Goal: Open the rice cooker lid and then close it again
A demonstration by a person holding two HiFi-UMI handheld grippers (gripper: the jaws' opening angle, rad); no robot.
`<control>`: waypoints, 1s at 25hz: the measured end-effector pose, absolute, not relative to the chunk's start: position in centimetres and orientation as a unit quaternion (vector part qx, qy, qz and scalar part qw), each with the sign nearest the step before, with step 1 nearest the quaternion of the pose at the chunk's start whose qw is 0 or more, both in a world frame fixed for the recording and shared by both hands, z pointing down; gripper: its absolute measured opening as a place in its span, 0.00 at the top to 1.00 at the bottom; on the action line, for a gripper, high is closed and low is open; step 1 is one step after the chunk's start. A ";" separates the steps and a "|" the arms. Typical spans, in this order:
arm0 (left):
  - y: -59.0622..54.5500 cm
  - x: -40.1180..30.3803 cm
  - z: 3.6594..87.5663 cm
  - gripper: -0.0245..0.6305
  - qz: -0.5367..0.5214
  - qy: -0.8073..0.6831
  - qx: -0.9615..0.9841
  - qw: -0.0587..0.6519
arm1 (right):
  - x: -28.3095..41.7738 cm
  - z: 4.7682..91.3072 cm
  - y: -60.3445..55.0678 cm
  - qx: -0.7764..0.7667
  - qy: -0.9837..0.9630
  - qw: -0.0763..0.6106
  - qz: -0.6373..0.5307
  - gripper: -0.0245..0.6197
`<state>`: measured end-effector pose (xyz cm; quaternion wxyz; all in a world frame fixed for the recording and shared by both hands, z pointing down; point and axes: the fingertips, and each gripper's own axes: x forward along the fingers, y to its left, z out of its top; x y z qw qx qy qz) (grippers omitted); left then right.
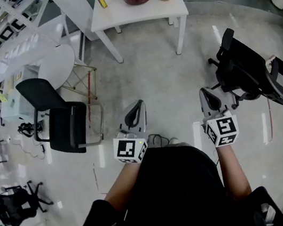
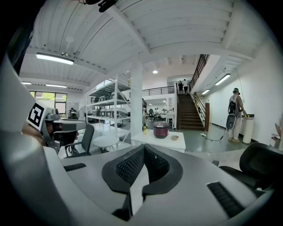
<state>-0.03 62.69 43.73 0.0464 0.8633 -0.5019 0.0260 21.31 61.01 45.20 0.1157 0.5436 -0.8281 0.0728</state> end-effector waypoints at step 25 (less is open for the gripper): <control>62.8 0.8 44.4 0.96 0.009 -0.483 0.872 0.078 | 22.0 44.5 61.0 0.540 -0.834 0.081 0.081 0.96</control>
